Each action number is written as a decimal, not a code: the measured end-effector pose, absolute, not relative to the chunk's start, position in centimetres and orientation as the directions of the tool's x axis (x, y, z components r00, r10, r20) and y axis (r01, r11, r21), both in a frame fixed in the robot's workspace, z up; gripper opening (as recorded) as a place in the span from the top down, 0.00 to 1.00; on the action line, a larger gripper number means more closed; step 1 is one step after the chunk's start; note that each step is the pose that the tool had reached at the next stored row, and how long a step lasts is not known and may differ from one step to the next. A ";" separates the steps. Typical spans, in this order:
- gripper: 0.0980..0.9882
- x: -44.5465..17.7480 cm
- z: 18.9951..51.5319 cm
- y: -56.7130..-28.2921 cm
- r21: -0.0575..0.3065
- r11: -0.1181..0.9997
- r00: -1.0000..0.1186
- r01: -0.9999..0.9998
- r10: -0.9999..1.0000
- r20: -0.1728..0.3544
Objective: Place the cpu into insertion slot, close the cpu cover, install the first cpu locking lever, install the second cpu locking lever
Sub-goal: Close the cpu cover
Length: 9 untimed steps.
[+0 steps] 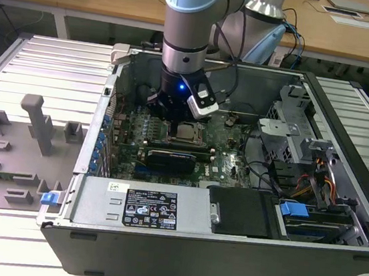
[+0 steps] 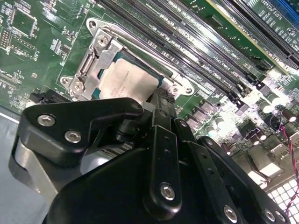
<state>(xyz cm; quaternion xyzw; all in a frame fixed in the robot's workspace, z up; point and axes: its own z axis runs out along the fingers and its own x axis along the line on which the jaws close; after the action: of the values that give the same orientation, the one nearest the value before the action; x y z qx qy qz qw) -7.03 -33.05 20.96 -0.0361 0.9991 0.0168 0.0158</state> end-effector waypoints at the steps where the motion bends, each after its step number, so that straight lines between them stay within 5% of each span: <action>1: 0.99 -7.0 20.9 -33.0 0.032 0.997 -0.997 -0.073 -0.072 -0.033; 9: 0.99 -7.1 20.8 -33.0 0.032 0.997 -0.997 -0.073 -0.072 -0.033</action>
<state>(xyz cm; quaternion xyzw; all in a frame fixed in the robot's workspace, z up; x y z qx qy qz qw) -7.06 -33.05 20.76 -0.0361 0.9991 0.0168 0.0158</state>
